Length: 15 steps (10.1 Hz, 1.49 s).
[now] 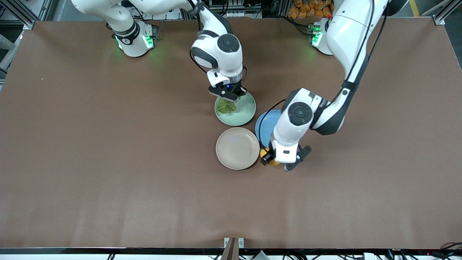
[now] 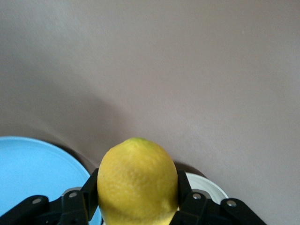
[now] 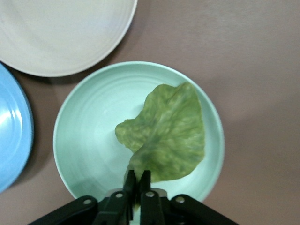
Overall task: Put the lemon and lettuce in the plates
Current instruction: 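Release the lettuce on the green plate while the left gripper lowers the lemon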
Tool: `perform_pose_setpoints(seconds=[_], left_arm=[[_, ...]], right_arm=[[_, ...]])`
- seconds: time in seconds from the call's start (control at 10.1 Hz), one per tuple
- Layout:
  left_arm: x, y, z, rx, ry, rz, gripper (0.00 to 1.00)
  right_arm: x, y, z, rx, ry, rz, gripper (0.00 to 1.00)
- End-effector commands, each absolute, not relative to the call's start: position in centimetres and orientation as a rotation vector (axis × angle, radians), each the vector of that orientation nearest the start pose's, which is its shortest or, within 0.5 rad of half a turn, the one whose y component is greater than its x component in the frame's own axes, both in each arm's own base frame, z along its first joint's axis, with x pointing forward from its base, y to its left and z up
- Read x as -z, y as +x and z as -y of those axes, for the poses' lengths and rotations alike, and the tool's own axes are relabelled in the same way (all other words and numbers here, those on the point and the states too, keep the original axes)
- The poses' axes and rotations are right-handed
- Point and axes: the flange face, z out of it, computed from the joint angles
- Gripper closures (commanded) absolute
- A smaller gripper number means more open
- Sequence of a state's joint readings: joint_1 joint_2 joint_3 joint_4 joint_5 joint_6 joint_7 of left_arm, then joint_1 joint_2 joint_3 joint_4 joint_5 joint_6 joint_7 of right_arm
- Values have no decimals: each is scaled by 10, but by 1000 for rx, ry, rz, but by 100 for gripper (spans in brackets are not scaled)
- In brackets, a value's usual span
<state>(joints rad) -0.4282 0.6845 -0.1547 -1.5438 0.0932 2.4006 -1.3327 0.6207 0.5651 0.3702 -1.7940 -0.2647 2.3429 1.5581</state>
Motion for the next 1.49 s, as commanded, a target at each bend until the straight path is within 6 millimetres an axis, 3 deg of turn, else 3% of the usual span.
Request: perform_pose_setpoints(seconds=[0.0, 0.2, 0.4, 0.5, 0.6, 0.69, 0.99, 1.19, 1.29, 1.39], left_arm=[[-265, 620, 408, 161, -3106, 1221, 100], [-250, 611, 427, 173, -3141, 1202, 100], [-243, 604, 442, 199, -3168, 1237, 100], [-237, 591, 459, 190, -3169, 1220, 100], [-236, 588, 461, 194, -3173, 1196, 38], [-233, 583, 467, 224, -3182, 1121, 0], [-239, 587, 459, 254, -3167, 1098, 0], [-253, 616, 417, 264, -3096, 1178, 0], [-262, 634, 384, 258, -3062, 1173, 0], [-291, 652, 347, 264, -3049, 1127, 0]], right_arm=[[-269, 399, -551, 52, -3024, -740, 0], [-300, 413, -547, 67, -3060, -756, 0], [-352, 408, -533, 96, -3160, -587, 0], [-387, 408, -517, 71, -3202, -501, 0], [-420, 415, -495, 3, -3219, -402, 0], [-446, 429, -466, -46, -3233, -328, 0], [-502, 485, -366, -116, -3220, -215, 0], [-516, 524, -299, -104, -3222, -163, 0], [-523, 543, -265, -91, -3220, -121, 0], [-534, 557, -232, -73, -3216, -102, 0]])
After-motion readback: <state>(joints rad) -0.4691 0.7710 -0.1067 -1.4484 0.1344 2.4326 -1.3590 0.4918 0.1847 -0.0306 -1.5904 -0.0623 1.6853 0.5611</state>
